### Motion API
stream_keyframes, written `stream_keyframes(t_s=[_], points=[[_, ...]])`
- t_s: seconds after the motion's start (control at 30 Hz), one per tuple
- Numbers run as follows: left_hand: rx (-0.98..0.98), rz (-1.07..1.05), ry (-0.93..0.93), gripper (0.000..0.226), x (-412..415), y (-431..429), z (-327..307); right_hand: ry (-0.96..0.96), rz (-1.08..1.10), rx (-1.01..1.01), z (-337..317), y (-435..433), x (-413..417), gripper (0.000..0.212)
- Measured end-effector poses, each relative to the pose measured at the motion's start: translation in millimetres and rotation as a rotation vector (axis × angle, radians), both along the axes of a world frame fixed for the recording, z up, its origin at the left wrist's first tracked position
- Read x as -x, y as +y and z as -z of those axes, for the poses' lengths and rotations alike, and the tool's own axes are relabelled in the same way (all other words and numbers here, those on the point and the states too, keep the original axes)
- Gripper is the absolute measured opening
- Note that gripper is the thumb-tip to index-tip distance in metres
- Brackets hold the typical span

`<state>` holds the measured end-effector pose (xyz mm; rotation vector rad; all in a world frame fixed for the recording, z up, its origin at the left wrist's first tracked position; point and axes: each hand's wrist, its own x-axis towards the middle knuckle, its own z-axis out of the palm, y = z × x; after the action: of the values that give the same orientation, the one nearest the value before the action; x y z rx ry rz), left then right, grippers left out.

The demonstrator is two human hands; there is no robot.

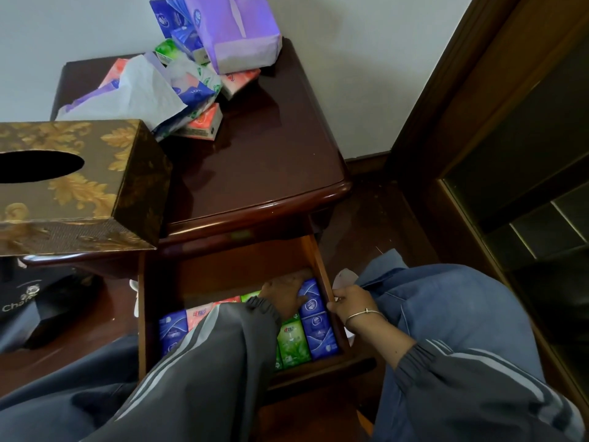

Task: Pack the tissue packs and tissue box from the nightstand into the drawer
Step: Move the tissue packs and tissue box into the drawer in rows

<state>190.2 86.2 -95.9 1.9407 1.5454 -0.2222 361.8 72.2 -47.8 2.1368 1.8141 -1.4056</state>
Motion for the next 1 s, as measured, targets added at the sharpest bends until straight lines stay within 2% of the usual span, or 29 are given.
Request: stream_keyframes(t_s=[0.13,0.23,0.37,0.5,0.63,0.7,0.83,0.9,0.93,1.0], points=[[-0.192,-0.096,0.071,0.058,2.6,-8.7,-10.5,-0.046,-0.03,-0.001,-4.5,1.3,3.3,0.022],[-0.288,-0.251,-0.048,0.057,12.4,-22.2,-28.1,-0.093,-0.079,0.028,-9.5,1.8,7.0,0.024],[-0.281,-0.256,-0.182,0.046,42.3,-44.1,-64.0,-0.134,-0.128,0.07,-16.3,-0.2,14.4,0.029],[-0.341,-0.314,-0.377,0.035,76.7,-75.8,-118.9,-0.11,-0.086,0.0,-31.6,-5.5,24.5,0.03],[-0.63,-0.421,-0.49,0.03,109.9,-107.1,-181.6,0.0,-0.036,-0.222,-65.6,-8.3,41.0,0.041],[-0.855,-0.496,-0.496,0.031,131.5,-119.0,-211.1,0.127,-0.013,-0.394,-89.7,-12.0,56.9,0.034],[-1.257,-0.84,-0.446,0.027,191.8,-120.6,-253.3,0.396,-0.01,-0.749,-149.8,-14.8,97.3,0.025],[-1.247,-1.095,-0.488,0.036,223.4,-108.7,-266.2,0.432,-0.013,-0.891,-178.5,-6.1,114.0,0.025],[-1.171,-1.215,-0.526,0.048,238.1,-100.5,-270.4,0.416,-0.027,-0.955,-191.0,0.7,120.9,0.026],[-0.899,-1.375,-0.596,0.075,263.2,-84.0,-275.3,0.363,-0.111,-0.994,-208.3,14.3,133.3,0.032]])
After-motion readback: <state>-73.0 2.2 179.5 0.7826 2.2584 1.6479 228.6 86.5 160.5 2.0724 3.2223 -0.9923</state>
